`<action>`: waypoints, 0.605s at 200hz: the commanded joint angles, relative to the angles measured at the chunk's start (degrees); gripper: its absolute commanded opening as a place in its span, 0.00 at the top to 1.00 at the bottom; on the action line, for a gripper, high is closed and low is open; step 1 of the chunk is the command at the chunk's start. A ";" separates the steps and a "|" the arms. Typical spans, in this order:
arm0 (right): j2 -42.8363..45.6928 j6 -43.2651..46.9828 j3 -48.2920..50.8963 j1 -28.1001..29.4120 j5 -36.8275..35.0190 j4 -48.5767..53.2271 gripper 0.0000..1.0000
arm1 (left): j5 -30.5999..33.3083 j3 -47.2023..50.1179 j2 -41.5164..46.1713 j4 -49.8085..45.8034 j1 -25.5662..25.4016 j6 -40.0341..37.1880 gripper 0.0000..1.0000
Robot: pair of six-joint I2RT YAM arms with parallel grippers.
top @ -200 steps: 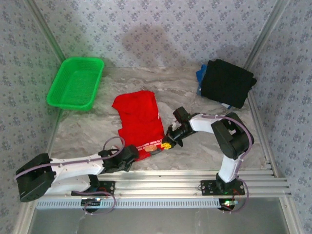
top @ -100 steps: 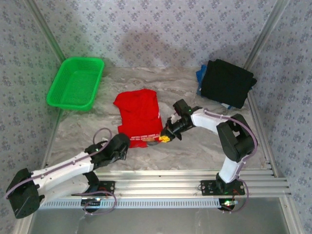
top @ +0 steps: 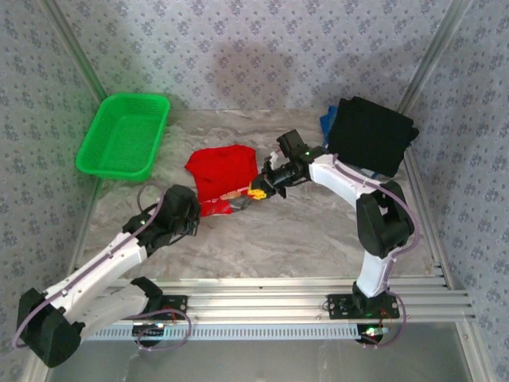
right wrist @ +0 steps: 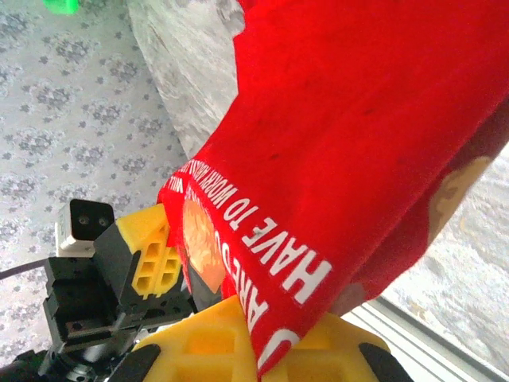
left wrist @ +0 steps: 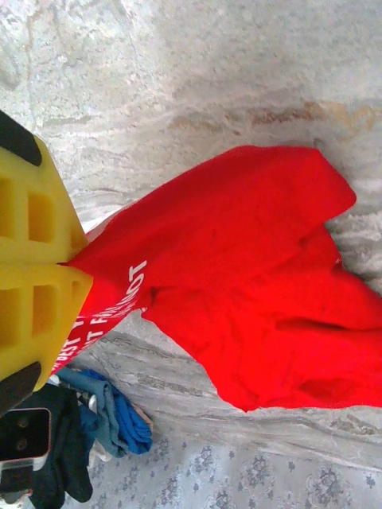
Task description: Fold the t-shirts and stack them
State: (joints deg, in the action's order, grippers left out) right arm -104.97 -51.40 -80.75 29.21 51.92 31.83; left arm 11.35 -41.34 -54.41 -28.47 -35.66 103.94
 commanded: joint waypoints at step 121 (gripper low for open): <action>-18.15 -1.17 -25.42 -5.55 0.73 3.35 1.00 | -22.40 -12.00 -16.81 8.60 21.85 -18.45 1.00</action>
State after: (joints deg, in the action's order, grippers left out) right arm -120.55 -51.64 -102.02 25.08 52.36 33.63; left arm -6.98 -49.25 -68.58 -20.88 -16.40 90.28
